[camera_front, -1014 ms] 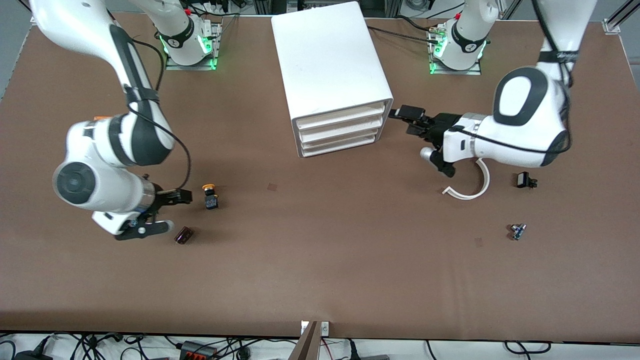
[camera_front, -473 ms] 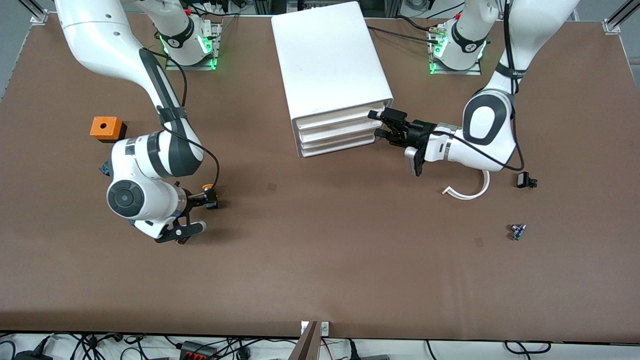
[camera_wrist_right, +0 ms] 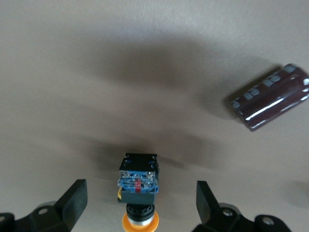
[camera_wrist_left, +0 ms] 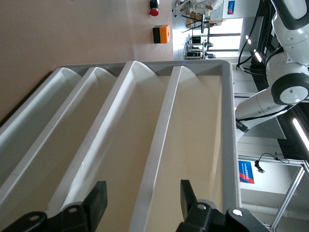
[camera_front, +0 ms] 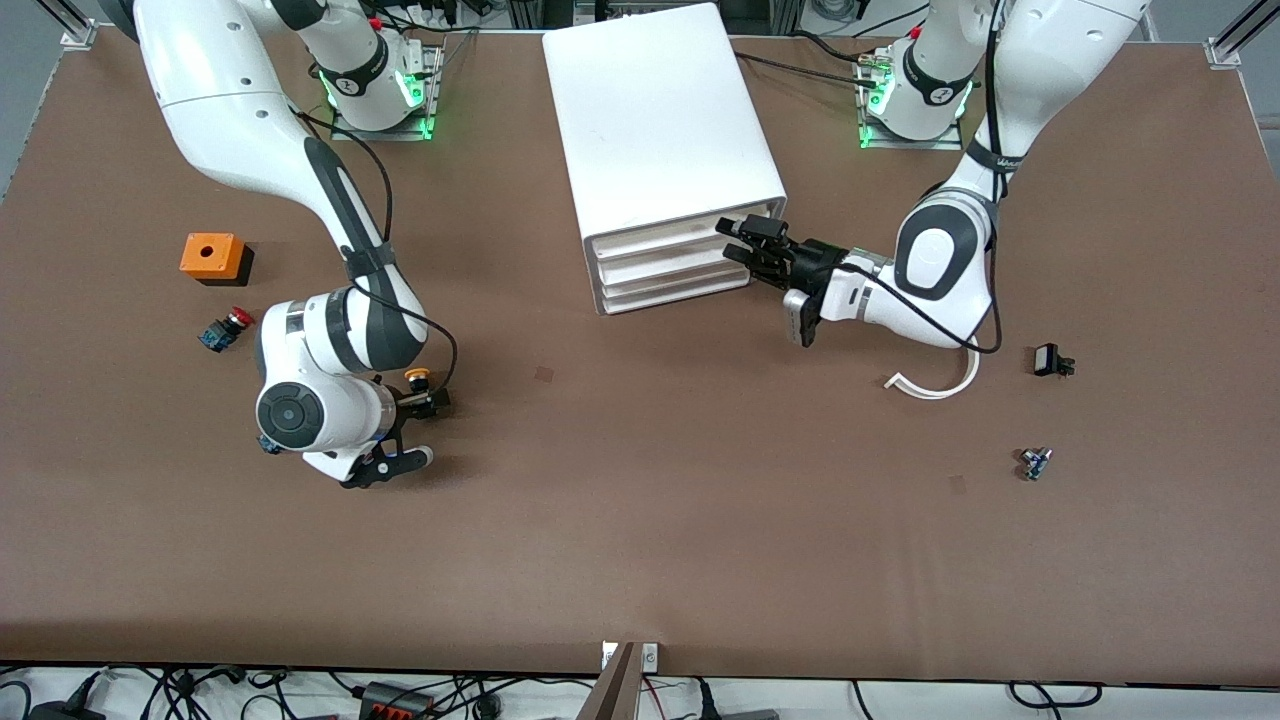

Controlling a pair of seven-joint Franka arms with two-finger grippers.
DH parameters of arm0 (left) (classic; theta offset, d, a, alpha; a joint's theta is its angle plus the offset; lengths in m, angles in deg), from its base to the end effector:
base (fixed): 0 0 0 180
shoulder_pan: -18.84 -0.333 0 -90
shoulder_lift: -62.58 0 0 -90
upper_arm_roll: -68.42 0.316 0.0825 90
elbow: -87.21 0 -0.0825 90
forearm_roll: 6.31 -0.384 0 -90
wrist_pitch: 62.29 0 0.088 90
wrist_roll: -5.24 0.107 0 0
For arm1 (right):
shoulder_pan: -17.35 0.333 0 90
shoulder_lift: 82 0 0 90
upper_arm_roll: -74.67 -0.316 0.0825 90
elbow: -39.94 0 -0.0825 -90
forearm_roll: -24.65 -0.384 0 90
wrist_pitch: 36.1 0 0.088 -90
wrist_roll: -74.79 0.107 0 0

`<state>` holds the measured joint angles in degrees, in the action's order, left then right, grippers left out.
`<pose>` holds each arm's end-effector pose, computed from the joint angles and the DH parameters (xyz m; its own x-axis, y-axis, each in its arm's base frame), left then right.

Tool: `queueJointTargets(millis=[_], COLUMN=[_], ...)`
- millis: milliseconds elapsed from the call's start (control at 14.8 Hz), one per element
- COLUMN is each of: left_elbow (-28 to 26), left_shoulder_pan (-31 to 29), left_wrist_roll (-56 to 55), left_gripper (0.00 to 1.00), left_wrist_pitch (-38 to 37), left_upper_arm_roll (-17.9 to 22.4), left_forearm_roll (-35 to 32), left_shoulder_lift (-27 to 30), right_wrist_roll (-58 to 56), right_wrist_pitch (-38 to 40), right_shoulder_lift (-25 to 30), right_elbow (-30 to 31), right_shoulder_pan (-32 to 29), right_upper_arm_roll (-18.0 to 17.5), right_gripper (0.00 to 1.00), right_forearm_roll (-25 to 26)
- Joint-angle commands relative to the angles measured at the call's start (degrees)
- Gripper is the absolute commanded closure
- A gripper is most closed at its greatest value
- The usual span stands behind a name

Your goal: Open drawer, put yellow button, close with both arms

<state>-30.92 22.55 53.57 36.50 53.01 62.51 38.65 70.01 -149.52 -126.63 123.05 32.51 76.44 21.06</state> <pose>0.4878 -0.2573 0.2514 0.8806 -0.4727 -0.0350 -0.0842 -0.2287 0.9698 0.6732 0.1678 0.2049 0.9272 0.2842 -0.2439 0.2810 -0.9585 -0.0484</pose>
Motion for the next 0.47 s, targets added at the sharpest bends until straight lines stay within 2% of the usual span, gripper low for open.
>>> queueJointTargets(millis=[0, 270, 338, 405], left_elbow=[-0.8, -0.8, -0.8, -0.8], left_shoulder_pan=[-0.7, -0.8, -0.9, -1.0], left_wrist_roll=[1.8, 1.8, 1.8, 1.8], left_gripper=[0.45, 0.82, 0.87, 0.92], left_wrist_pitch=[-1.0, -1.1, -1.1, -1.1], left_upper_arm_roll=[-1.2, -1.4, -1.5, -1.6], left_forearm_roll=[1.6, 1.5, 1.5, 1.5], left_shoulder_lift=[-0.6, -0.3, -0.3, -0.2], right_wrist_roll=[-0.9, -0.9, -0.9, -0.8], right_wrist_pitch=[-0.7, -0.9, -0.8, -0.8], right_shoulder_lift=[0.0, -0.7, -0.6, -0.6], right_elbow=[1.0, 2.8, 3.3, 3.3], right_shoulder_pan=[0.1, 0.7, 0.8, 0.8], right_upper_arm_roll=[-0.3, -0.3, -0.3, -0.3], right_gripper=[0.00, 0.00, 0.00, 0.07], right_forearm_roll=[-0.7, -0.7, -0.7, -0.7])
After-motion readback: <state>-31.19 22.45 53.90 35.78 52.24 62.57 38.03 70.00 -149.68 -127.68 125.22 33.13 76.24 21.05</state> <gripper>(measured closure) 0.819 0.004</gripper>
